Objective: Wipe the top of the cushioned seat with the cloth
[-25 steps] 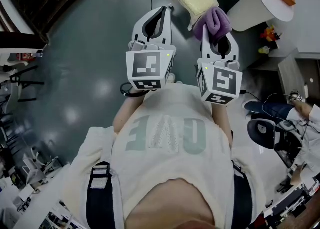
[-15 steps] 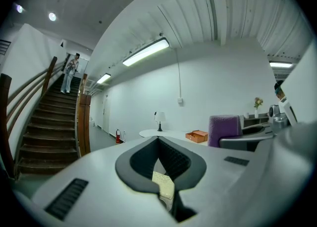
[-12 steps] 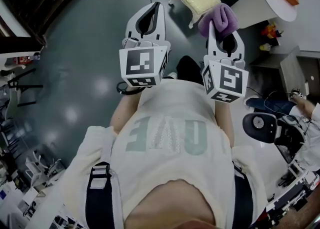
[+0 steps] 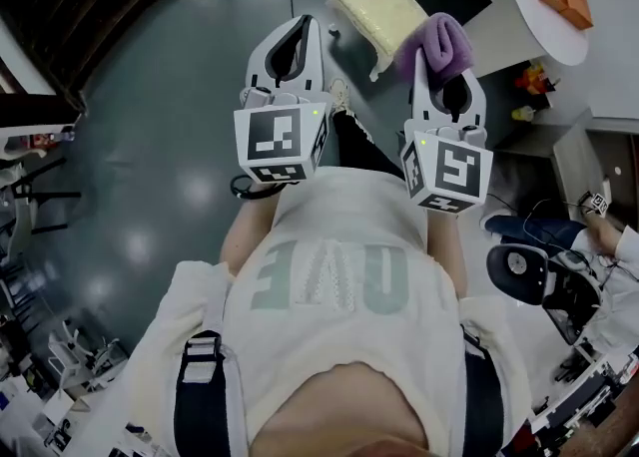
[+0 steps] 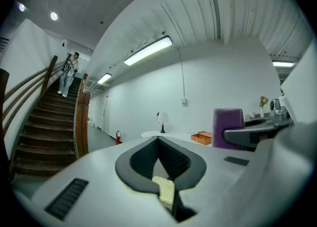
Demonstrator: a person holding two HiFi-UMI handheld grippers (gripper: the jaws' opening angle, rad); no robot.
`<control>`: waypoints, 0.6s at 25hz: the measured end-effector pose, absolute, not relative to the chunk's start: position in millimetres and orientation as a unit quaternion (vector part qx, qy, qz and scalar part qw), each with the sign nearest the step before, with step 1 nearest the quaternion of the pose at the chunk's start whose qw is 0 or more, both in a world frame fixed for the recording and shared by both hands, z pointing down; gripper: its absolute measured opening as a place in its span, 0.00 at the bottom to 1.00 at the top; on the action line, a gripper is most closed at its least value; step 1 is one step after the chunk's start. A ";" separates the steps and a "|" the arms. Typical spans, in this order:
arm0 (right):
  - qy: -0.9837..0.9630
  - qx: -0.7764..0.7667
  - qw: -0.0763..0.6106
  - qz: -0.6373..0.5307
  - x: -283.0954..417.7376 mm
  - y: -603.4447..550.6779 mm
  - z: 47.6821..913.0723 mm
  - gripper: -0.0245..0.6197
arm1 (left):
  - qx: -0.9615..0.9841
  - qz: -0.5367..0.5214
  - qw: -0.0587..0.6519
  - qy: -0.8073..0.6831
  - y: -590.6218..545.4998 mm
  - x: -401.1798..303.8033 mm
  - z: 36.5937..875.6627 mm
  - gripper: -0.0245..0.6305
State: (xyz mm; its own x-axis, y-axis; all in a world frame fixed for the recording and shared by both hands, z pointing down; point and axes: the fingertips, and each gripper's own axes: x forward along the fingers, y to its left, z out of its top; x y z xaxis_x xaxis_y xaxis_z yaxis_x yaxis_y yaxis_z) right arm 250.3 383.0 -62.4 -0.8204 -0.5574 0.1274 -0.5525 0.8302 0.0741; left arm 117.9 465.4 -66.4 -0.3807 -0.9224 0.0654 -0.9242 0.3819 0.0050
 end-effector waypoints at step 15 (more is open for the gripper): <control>-0.970 0.236 0.057 -0.012 57.8 224.5 -95.5 0.19 | 0.541 0.011 -0.011 -0.841 304.6 -46.7 -123.5 0.05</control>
